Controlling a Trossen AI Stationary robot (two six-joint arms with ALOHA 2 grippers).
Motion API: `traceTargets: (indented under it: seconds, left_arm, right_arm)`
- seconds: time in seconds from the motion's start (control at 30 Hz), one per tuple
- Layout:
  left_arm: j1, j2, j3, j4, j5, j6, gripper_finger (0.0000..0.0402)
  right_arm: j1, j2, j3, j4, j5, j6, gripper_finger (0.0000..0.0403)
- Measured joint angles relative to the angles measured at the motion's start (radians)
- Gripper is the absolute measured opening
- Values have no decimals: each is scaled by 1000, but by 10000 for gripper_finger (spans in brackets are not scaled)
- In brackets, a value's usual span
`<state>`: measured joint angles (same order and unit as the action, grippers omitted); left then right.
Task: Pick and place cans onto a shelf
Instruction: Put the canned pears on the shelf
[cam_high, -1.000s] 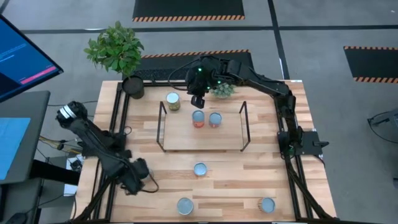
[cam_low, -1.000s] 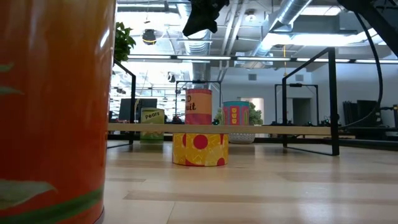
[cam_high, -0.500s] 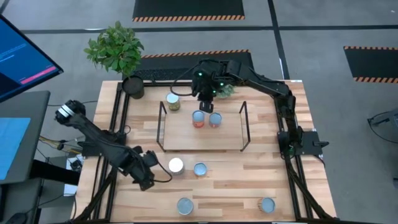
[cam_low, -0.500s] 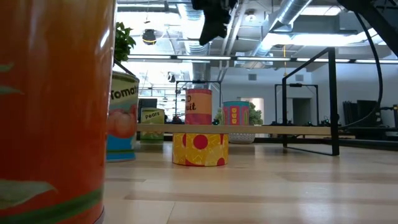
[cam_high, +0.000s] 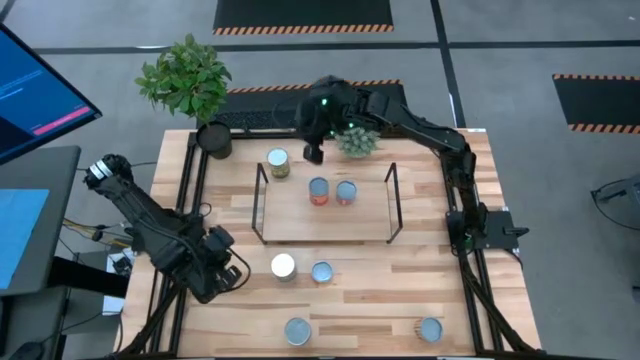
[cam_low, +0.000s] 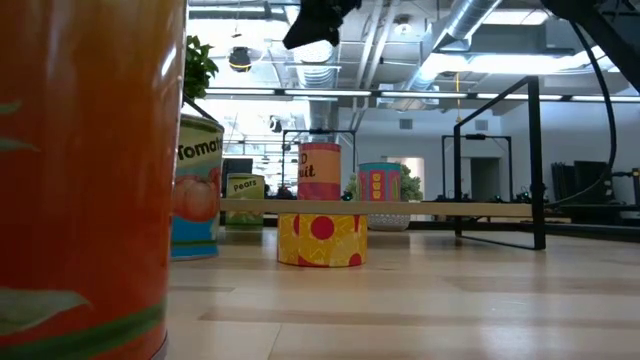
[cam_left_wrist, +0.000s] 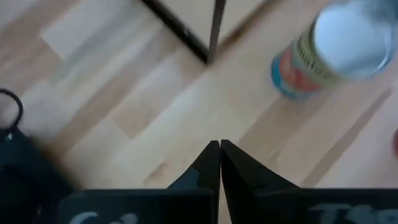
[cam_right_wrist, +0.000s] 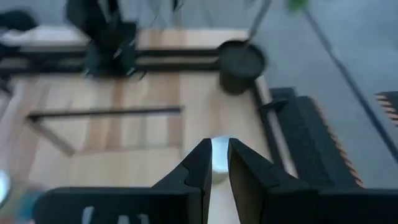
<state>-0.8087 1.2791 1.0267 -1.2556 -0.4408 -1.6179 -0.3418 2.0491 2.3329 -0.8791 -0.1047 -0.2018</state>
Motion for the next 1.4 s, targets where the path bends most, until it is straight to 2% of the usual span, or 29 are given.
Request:
traceTargets:
  seconds: [0.17,0.27,0.37,0.5,0.67,0.83,0.97,1.03,1.1,1.4]
  left_arm:
    - [-35,-23,0,-74,-117,-102,0]
    - [-38,-36,0,-119,-128,-100,0]
    - [-38,-50,0,-144,-146,-70,0]
    - [-38,-89,-17,-139,-183,-20,0]
    - [-38,-176,-106,-107,-202,-25,0]
    - [-38,-267,-208,-8,-213,-26,0]
    - [-38,-320,-273,63,-241,-26,0]
    - [-33,-339,-296,78,-262,-29,0]
    - [-22,-346,-307,80,-270,-41,0]
    - [15,-350,-312,78,-280,37,0]
  right_arm:
    - [-75,35,5,43,-10,89,77]
    - [-131,80,0,12,-78,169,77]
    - [-170,125,-2,-20,-204,227,77]
    - [-166,187,2,-30,-279,231,77]
    - [-138,239,24,-31,-344,214,77]
    - [-88,280,21,-17,-334,193,77]
    - [-51,311,20,9,-283,192,77]
    - [-30,335,24,76,-238,192,77]
    - [-23,340,21,53,-232,199,77]
    - [22,361,23,195,-118,177,77]
